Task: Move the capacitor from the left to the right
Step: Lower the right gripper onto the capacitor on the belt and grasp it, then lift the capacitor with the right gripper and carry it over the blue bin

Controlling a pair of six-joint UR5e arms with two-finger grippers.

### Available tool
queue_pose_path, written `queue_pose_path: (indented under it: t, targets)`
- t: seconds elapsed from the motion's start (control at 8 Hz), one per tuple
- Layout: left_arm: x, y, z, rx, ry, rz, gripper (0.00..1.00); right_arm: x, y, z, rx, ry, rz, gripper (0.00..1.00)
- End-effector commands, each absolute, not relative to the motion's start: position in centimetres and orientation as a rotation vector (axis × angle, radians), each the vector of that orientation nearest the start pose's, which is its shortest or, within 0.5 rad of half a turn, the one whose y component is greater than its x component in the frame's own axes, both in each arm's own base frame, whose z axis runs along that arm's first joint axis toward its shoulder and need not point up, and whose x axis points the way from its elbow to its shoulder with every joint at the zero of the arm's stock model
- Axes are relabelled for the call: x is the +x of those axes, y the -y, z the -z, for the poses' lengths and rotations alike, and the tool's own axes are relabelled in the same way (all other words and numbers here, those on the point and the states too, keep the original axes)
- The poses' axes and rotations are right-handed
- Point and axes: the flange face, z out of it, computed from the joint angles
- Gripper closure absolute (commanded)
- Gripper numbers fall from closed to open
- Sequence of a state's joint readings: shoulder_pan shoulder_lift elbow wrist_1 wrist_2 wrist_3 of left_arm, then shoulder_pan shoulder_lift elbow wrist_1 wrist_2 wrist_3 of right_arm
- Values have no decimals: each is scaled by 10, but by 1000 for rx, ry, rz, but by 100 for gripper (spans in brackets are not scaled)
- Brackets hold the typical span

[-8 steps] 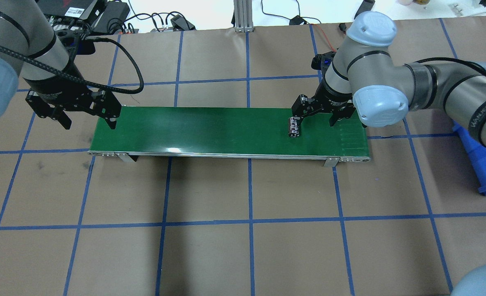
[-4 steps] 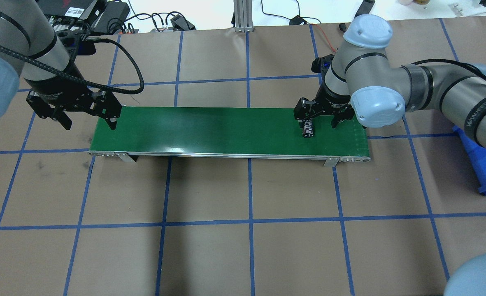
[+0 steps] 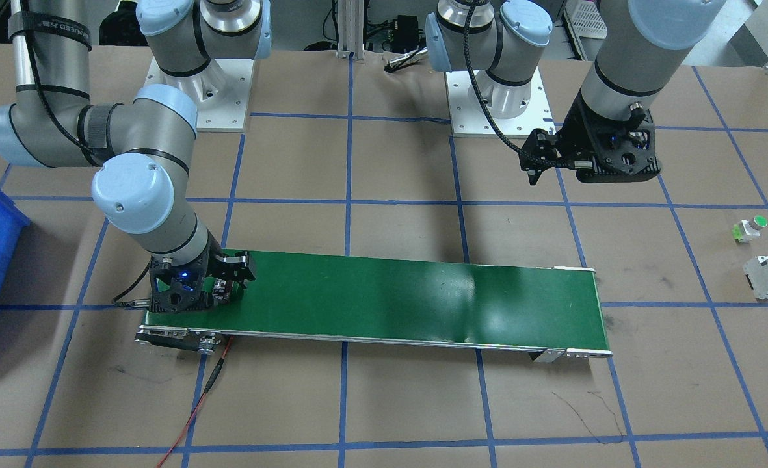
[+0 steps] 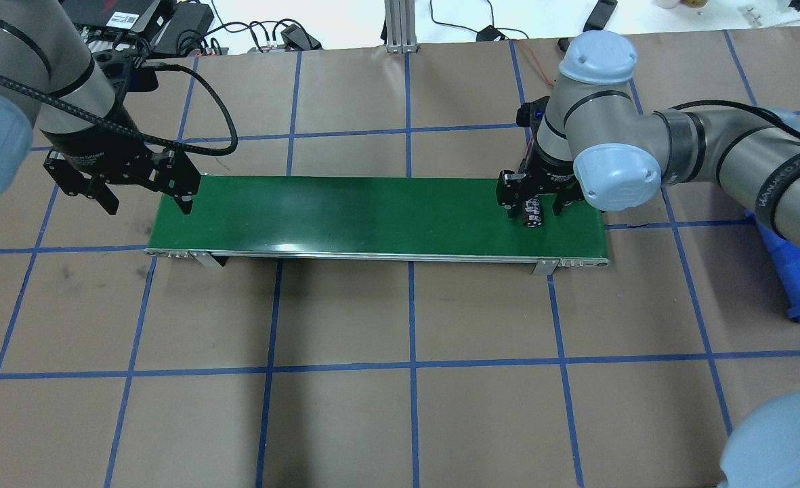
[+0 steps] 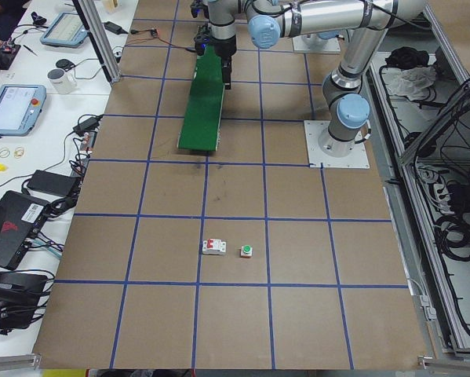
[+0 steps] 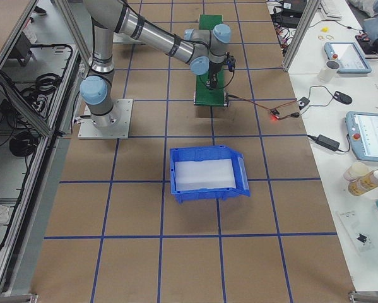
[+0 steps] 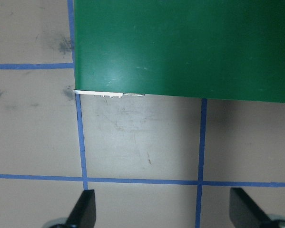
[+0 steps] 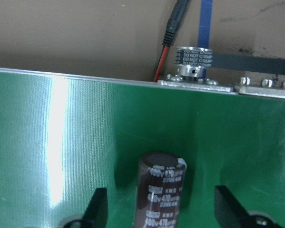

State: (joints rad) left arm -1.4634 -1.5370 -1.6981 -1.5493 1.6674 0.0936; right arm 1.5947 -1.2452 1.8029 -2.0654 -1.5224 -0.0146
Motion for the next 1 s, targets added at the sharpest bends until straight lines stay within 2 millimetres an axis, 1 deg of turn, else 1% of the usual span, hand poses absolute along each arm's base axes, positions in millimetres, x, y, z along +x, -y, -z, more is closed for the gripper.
queue_pose_path:
  t: [0.0,0.12,0.25,0.38,0.5,0.62,0.75,0.88]
  targets:
    - [-73,479,-444,-16,-3050,-127,0,138,561,-255,-88,-3161,-93,74]
    - [-73,479,-445,-16,-3050,-124,0,135,563,-261,-84,-3165,-74,89]
    - [-73,479,-444,-16,-3052,-126,0,120,567,-268,-102,-3190,-55,92]
    - [-73,479,-444,-16,-3052,-126,0,96,578,-285,-172,-3212,-11,96]
    - [-73,479,-443,-20,-3052,-126,0,63,591,-303,-201,-3212,-6,96]
    - [-73,479,-443,-20,-3052,-126,0,16,604,-332,-237,-3213,24,96]
    - [-73,479,-443,-18,-3052,-126,0,-33,607,-352,-332,-3209,19,96]
    - [-73,480,-444,-16,-3052,-117,0,-85,604,-360,-424,-3208,24,96]
